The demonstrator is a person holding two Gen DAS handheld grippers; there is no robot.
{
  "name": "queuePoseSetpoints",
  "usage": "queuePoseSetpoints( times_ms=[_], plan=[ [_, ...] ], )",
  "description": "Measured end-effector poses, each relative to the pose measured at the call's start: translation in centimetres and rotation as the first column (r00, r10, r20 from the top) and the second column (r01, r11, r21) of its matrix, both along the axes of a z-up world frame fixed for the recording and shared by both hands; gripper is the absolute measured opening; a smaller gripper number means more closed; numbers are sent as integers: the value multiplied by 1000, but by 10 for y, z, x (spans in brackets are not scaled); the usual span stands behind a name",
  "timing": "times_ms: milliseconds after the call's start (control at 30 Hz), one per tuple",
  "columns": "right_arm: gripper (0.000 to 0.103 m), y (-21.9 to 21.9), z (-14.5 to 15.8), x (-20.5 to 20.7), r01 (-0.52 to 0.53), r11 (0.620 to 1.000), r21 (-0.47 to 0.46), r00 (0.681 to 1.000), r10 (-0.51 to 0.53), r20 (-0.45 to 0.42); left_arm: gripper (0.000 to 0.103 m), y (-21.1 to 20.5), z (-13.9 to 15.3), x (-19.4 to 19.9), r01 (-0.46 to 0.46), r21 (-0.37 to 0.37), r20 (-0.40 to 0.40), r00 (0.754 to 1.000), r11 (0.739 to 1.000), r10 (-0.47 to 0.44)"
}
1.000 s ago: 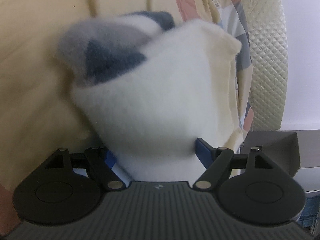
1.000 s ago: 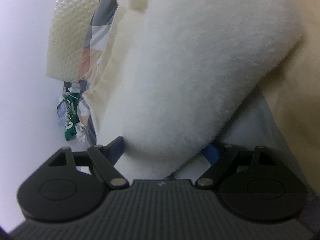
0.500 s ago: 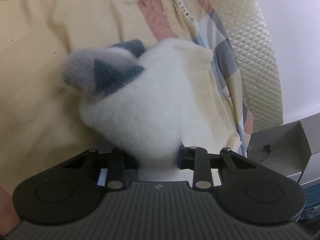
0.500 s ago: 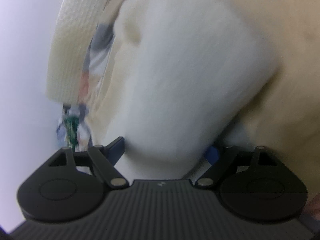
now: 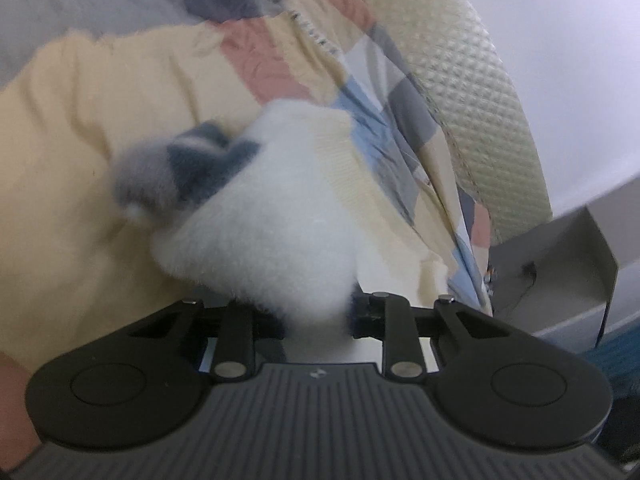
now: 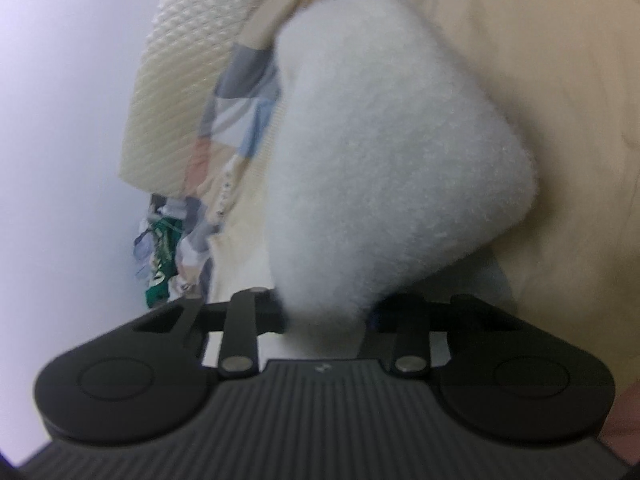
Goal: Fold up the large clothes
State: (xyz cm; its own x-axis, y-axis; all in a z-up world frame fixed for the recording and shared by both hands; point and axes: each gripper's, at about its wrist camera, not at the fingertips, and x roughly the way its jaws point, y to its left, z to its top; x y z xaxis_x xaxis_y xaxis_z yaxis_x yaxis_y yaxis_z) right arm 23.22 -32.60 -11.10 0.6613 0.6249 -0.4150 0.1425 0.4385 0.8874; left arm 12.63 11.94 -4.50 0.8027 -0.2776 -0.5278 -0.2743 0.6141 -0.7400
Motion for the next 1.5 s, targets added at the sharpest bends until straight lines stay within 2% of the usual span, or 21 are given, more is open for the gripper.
queuePoseSetpoints(
  times_ms=[167,300,467,600,700,733,800,833,967,1133,1267,1400,1500],
  plan=[
    [36,-3,42,-26,-40,998,-39,996,43,82,29,-3,43,-34,27,57,16,999,998,-28],
    [36,-10,62,-53,-62,997,-47,995,66,78,30,-3,62,-71,53,61,6,999,997,-54],
    [36,-18,72,-93,-84,994,-73,992,90,83,30,-8,61,-122,82,65,-18,997,995,-81],
    [38,-20,70,-111,-87,992,-96,992,94,80,31,-10,49,-140,95,54,-54,994,994,-92],
    [44,-20,69,-114,-84,989,-121,993,93,72,38,-12,43,-135,147,62,-69,987,987,-143],
    [46,-21,70,-115,-79,989,-124,994,88,72,44,-11,42,-133,159,56,-70,985,986,-155],
    [58,-23,72,-118,-75,990,-123,992,86,93,52,-9,40,-131,177,36,-56,983,984,-175],
    [61,-23,74,-117,-73,990,-118,991,86,107,55,-7,39,-131,176,28,-41,984,984,-175],
    [63,-23,83,-113,-78,993,-90,979,93,179,57,-8,44,-125,159,5,22,987,987,-159],
    [64,-16,99,-88,-95,989,-116,961,122,248,59,-5,52,-104,131,-7,69,989,991,-131],
    [64,-9,96,-53,-119,982,-149,955,154,253,59,-9,59,-70,119,44,73,990,992,-122],
    [63,2,94,-18,-123,977,-172,952,165,257,59,-8,63,-26,106,127,68,991,986,-115],
    [63,11,90,9,-127,971,-201,950,177,258,60,-6,58,7,91,217,64,992,972,-108]
  ],
)
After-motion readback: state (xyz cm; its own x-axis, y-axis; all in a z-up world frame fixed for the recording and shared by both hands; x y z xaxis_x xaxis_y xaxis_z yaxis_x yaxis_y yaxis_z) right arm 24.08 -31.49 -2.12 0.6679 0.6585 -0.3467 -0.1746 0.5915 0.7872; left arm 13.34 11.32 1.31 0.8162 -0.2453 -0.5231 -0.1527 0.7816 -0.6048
